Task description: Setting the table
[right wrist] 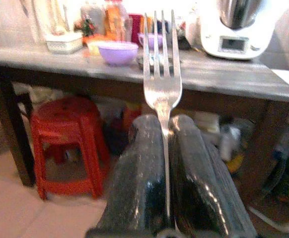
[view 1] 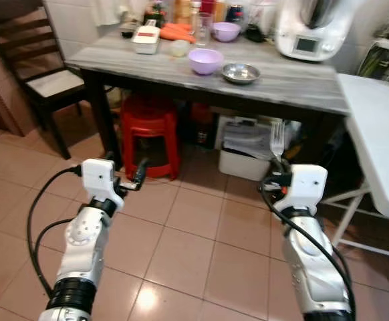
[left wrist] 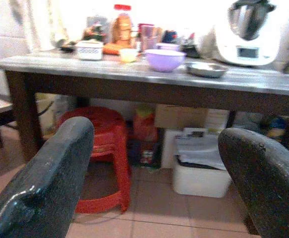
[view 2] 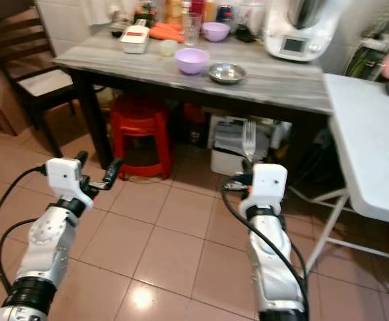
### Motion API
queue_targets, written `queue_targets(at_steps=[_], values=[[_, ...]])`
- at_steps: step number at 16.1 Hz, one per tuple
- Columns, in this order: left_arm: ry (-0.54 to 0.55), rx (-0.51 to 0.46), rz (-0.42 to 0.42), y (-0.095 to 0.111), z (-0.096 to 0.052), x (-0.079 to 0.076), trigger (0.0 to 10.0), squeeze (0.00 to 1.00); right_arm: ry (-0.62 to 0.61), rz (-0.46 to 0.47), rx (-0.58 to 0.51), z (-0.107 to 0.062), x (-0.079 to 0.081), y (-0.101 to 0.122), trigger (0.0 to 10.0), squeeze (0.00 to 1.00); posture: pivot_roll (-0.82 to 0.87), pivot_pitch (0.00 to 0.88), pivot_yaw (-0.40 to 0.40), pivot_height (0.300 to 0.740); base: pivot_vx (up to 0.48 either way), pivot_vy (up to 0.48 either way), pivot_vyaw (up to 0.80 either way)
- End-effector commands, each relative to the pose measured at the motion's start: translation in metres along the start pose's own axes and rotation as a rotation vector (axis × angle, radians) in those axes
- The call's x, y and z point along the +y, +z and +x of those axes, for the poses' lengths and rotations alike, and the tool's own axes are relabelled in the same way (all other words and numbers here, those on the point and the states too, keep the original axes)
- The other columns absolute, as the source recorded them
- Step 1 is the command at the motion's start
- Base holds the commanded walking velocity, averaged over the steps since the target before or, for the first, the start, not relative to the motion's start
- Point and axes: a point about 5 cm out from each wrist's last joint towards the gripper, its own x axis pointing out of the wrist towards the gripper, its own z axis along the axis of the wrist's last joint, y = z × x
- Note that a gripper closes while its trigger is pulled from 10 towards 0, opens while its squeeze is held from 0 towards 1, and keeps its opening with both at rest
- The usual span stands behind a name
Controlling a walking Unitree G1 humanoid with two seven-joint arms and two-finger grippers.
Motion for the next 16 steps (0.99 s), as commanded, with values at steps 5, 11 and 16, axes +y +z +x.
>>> queue_targets(at_steps=[5, 11, 16], values=[[-0.042, -0.018, 0.002, 0.0044, 0.0065, -0.0086, 10.0, 0.0, -0.021, -0.012, -0.03, 0.0009, -0.0075, 0.0056, 10.0, 0.0, -0.01, 0.0, -0.024, 0.74, 0.351, 0.0, 0.0], [-0.055, -0.02, -0.002, 0.0049, 0.0085, -0.0118, 10.0, 0.0, -0.02, -0.018, -0.033, 0.0009, -0.0067, 0.0053, 10.0, 0.0, -0.01, 0.0, -0.019, 0.74, 0.361, 0.0, 0.11], [-0.059, -0.021, -0.003, 0.0052, 0.0102, -0.0124, 10.0, 0.0, -0.022, -0.013, -0.035, 0.0015, -0.0066, 0.0051, 10.0, 0.0, -0.01, 0.0, -0.016, 0.74, 0.363, 0.0, 0.65]])
